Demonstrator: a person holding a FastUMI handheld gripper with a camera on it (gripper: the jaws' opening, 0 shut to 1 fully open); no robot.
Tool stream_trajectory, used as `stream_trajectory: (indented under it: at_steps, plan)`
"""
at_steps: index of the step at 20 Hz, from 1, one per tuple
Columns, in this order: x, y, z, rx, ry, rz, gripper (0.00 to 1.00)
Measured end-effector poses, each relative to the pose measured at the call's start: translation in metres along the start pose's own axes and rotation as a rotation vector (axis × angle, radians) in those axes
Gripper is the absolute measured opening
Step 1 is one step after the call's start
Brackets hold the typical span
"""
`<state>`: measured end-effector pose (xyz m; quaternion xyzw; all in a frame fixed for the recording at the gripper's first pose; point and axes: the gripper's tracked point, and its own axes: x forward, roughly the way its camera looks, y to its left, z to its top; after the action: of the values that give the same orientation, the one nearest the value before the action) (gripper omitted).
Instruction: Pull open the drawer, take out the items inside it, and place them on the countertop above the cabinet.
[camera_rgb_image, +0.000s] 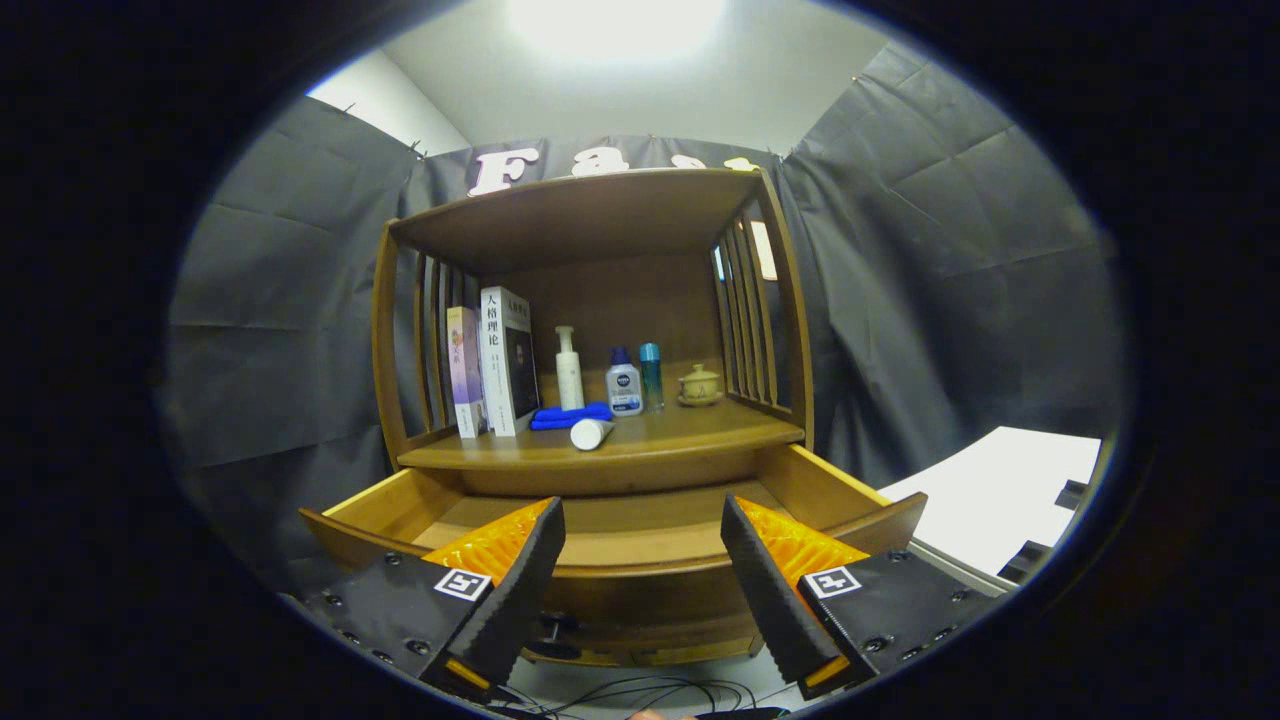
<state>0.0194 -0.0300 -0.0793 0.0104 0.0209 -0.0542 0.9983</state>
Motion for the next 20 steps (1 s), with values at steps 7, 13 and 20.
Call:
stream_trajectory:
  at_steps: [7, 13, 20]
  plan:
    - [-0.015, 0.023, -0.029, 0.004, 0.013, 0.045, 0.98]
    - [-0.014, 0.036, -0.062, -0.061, 0.074, 0.055, 0.98]
    - [0.001, 0.034, -0.079, -0.092, 0.11, 0.019, 0.98]
